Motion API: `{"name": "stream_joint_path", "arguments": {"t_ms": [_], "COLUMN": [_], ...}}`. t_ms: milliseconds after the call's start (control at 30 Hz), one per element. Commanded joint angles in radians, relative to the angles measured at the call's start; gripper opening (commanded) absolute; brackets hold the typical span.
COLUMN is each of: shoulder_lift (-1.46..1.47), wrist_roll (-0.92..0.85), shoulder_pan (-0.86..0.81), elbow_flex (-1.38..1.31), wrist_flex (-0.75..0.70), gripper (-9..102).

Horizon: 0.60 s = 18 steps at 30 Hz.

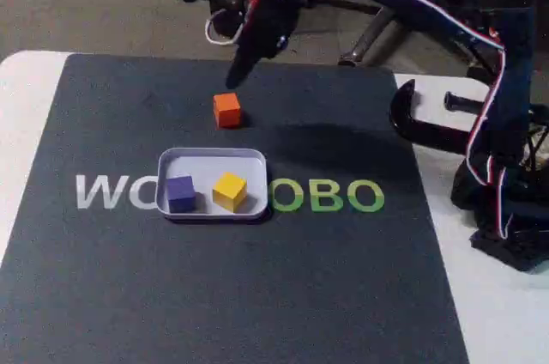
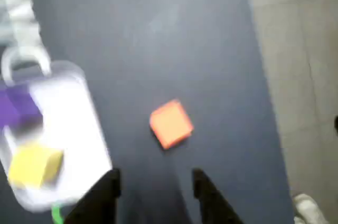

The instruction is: Move blocks one by one until all three blocks are in the tray.

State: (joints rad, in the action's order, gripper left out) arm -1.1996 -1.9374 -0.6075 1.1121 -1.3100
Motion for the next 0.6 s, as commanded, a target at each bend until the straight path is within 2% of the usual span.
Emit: {"name": "stream_joint_path", "arguments": {"t_ms": [0, 100, 367, 567], "shoulder_lift": [-0.075, -0.104, -0.184, -0.187], "wrist_roll": [-0.018, -0.051, -0.147, -0.285], "shoulder_pan": [-0.005, 0.002, -0.012, -0.044], "elbow_flex": [0.006, 0.081, 0.351, 0.400], "wrist_flex": [-0.005, 0.031, 0.262, 0.311], "gripper": [14, 14, 14, 14]}}
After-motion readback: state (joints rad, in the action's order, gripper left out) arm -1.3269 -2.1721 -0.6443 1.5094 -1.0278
